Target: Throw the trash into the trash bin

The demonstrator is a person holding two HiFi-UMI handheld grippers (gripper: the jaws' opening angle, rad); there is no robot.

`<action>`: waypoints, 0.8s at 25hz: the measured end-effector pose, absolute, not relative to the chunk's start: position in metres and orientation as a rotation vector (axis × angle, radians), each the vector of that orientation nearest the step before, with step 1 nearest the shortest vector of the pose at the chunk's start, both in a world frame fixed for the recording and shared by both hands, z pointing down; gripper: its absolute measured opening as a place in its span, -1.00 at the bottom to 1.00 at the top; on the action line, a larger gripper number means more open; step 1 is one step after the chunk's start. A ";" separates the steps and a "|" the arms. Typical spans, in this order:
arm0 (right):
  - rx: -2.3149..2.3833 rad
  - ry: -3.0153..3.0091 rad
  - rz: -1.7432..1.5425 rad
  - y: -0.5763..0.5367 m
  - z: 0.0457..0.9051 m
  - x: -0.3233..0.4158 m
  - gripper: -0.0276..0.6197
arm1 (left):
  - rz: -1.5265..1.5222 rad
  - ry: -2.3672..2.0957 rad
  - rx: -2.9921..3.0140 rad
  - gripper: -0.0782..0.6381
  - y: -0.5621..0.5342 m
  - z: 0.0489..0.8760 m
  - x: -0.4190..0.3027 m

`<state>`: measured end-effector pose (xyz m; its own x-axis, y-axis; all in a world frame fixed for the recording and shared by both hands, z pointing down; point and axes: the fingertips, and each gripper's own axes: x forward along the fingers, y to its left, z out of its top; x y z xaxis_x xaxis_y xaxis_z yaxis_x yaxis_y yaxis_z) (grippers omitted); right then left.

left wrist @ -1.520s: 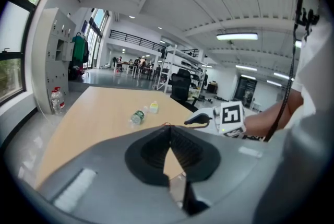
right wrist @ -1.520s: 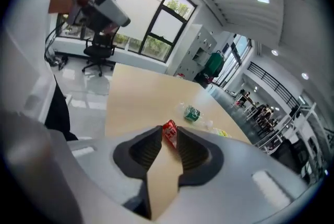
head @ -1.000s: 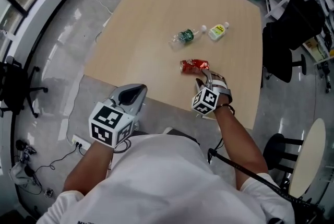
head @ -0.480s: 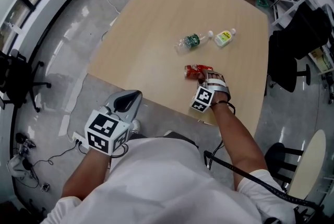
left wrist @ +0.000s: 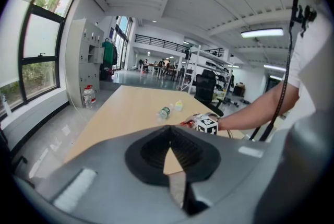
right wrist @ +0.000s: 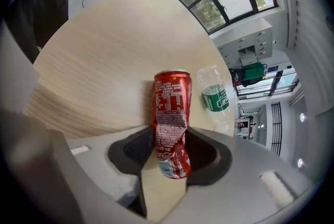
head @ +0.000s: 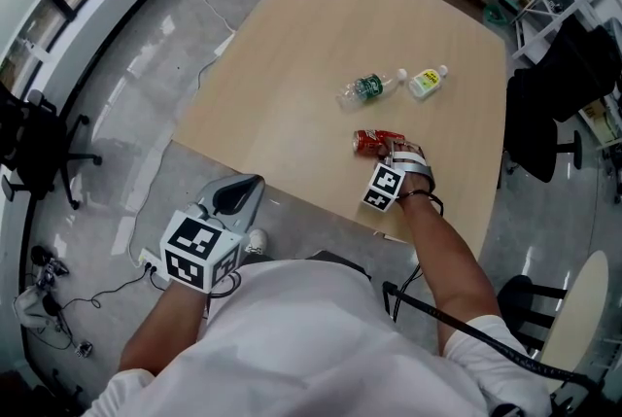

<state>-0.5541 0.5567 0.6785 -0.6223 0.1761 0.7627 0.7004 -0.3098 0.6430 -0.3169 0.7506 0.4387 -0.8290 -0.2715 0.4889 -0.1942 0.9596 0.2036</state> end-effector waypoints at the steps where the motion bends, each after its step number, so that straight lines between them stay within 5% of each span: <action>1: -1.104 -1.575 -1.984 0.558 0.678 -0.554 -0.36 | -0.197 -2.577 0.333 -0.76 0.752 0.438 -0.317; 14: -1.058 -1.888 -1.589 0.573 0.623 -0.520 -0.39 | -0.201 -2.591 0.484 -0.76 0.751 0.435 -0.333; 20: -1.059 -2.152 -1.116 0.581 0.565 -0.490 -0.40 | -0.177 -2.603 0.583 -0.76 0.751 0.432 -0.343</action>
<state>-0.4897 0.5812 0.5647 -0.5784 0.4110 0.7047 0.8127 0.3648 0.4543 -0.3432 0.7508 0.4322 -0.8025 -0.4319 0.4117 -0.3723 0.9016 0.2201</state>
